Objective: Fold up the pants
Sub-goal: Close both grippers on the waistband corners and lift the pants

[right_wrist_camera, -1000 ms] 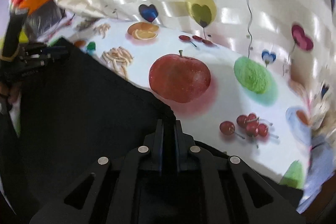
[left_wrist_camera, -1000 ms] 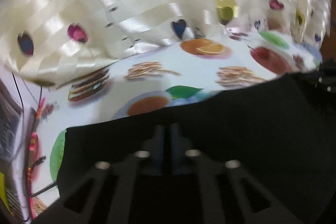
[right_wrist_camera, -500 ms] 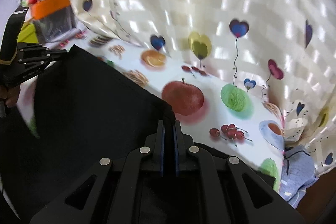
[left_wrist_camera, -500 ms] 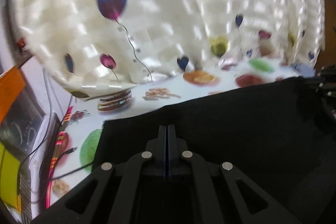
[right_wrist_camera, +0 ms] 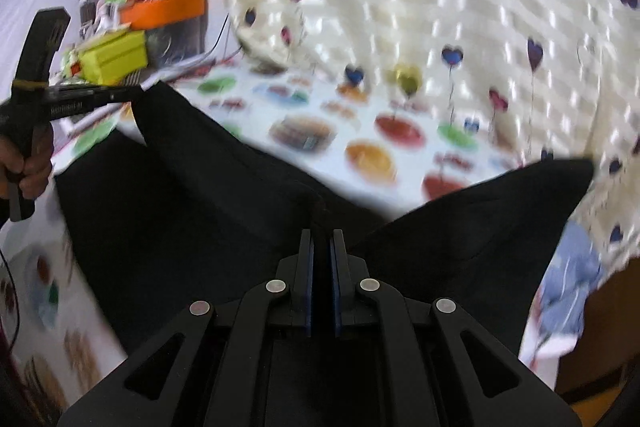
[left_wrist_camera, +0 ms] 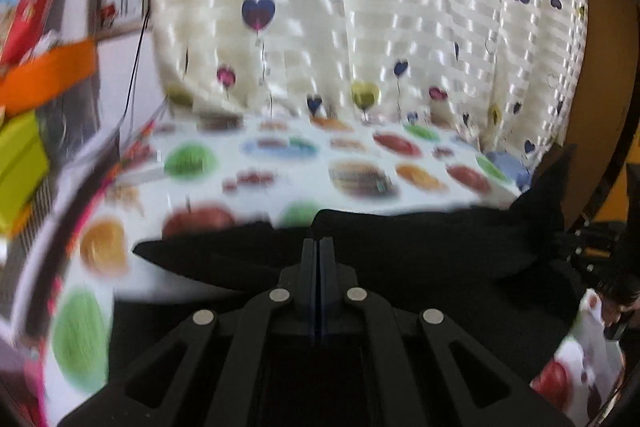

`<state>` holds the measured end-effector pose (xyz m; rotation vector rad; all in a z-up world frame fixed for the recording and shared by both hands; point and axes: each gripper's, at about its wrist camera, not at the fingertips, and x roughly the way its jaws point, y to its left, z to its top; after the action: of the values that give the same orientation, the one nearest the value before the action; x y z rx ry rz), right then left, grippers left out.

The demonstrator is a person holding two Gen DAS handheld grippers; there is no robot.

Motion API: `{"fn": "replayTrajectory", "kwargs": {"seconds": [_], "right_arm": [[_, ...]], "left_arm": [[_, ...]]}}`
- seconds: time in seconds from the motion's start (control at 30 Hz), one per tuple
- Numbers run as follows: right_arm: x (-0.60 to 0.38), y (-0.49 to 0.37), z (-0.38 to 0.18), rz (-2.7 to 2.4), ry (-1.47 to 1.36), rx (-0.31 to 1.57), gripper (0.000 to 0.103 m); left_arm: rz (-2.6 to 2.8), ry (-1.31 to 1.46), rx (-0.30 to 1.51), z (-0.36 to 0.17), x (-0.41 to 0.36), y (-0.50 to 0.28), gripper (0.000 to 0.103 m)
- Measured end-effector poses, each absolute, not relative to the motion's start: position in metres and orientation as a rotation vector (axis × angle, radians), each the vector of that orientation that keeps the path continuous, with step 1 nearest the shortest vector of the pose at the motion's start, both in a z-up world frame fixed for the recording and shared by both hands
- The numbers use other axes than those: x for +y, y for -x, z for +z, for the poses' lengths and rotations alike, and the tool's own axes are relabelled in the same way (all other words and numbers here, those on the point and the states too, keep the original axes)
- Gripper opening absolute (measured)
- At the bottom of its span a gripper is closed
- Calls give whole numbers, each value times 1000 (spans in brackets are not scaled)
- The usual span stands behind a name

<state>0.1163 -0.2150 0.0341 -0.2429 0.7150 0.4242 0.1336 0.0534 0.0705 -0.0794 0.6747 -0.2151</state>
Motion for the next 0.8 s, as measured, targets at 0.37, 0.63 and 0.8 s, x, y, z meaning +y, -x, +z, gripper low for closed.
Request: {"fn": "replayTrajectory", "kwargs": {"seconds": [0.37,0.63,0.8], "right_arm": [[-248,-55,3,342,-15,783,19],[-299,-41,15,164,-201,740,35],[-332,-39,10,34,-327,749,35]], "left_arm": [[-199,205,815,38,72,-86,6],[-44,234,762,62,84,-108,52],[37,74,846,37,51,-152,52]]}}
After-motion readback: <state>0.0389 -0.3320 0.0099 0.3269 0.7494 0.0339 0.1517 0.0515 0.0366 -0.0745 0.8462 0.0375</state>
